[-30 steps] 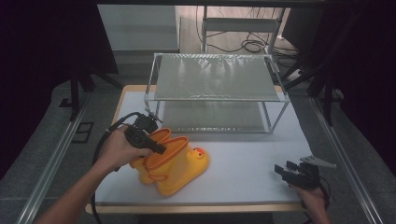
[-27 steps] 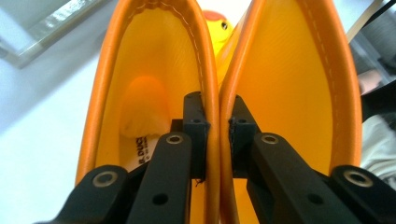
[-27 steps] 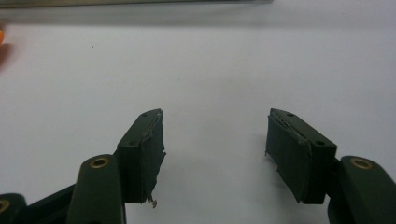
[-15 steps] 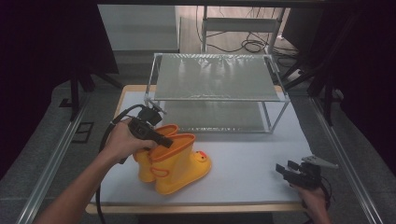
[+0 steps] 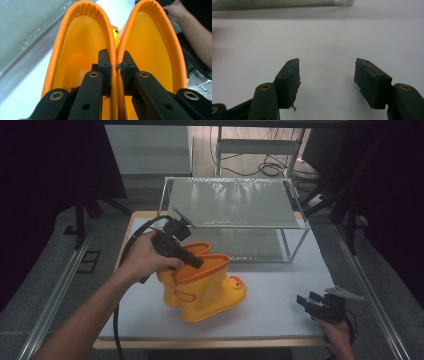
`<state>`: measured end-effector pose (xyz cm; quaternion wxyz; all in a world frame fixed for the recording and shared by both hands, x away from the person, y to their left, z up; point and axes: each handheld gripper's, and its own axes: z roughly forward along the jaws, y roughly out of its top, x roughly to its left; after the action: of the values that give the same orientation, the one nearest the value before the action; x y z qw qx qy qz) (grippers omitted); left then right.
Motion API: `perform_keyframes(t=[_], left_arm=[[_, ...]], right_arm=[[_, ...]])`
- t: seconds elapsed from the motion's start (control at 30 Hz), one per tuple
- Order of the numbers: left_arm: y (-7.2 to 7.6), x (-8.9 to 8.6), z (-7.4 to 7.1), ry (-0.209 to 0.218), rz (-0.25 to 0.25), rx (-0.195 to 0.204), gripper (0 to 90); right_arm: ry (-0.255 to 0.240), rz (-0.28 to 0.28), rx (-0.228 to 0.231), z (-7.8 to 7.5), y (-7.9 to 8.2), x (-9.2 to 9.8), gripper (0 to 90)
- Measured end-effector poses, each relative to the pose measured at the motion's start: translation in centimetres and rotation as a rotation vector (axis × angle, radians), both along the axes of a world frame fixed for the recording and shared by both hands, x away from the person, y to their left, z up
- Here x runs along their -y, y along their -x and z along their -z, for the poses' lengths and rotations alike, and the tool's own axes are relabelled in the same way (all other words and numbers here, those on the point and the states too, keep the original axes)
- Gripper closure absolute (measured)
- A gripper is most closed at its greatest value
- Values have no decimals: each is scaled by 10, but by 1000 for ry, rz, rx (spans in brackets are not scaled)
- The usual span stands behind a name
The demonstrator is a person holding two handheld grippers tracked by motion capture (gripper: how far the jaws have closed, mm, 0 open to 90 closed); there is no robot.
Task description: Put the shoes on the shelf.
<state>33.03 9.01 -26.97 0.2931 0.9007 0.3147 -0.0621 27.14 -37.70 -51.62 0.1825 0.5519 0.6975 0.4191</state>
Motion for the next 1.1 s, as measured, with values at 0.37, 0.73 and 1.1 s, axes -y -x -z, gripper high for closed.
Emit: perform_keyframes(t=[0.37,0.73,1.1], left_arm=[[-15,40,-37,-1,60,22,824],[-31,69,-78,14,51,58,824],[-47,83,-126,58,29,82,825]], right_arm=[[-2,2,-9,1,0,2,367],[-12,7,-9,0,0,5,366],[-23,13,-4,-1,0,7,367]])
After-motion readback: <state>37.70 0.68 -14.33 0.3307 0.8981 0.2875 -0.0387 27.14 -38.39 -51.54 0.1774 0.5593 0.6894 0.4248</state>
